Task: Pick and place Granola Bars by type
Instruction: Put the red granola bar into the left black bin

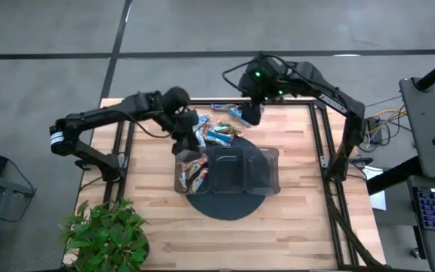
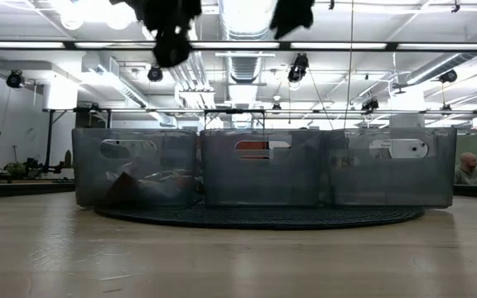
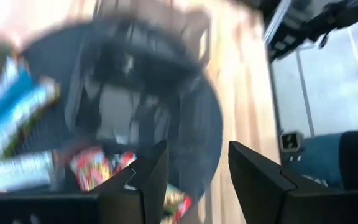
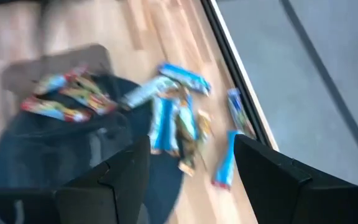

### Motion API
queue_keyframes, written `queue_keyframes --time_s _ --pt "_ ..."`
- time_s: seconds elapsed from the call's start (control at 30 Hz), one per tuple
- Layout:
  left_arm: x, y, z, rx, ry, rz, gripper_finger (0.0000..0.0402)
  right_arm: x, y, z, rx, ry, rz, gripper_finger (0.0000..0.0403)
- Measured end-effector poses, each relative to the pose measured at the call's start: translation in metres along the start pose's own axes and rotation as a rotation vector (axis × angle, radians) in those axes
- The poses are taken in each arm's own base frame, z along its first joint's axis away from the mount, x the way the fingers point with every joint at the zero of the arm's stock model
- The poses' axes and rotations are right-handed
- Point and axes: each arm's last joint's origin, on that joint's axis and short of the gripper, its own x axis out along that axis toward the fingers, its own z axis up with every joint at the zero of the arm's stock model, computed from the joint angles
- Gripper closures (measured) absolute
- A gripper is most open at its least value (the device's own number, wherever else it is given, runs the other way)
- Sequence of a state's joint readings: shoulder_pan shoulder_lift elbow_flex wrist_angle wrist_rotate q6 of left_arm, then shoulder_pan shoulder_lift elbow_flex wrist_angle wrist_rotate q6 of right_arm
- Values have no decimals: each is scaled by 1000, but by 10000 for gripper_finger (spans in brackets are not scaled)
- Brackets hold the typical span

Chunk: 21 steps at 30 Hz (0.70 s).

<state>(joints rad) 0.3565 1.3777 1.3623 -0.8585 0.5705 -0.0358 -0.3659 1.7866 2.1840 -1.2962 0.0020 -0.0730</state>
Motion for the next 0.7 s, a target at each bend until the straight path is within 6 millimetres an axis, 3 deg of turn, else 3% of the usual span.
queue_keyframes --time_s 0.2,0.4,0.7 --pt "-37 -26 33 107 -151 -8 252 45 -44 -22 88 109 -67 179" --pt "-64 -46 51 223 -268 -6 252 93 -77 -50 78 152 -97 179" --pt "-70 -49 56 264 -308 23 252 161 -96 -100 133 210 15 179"
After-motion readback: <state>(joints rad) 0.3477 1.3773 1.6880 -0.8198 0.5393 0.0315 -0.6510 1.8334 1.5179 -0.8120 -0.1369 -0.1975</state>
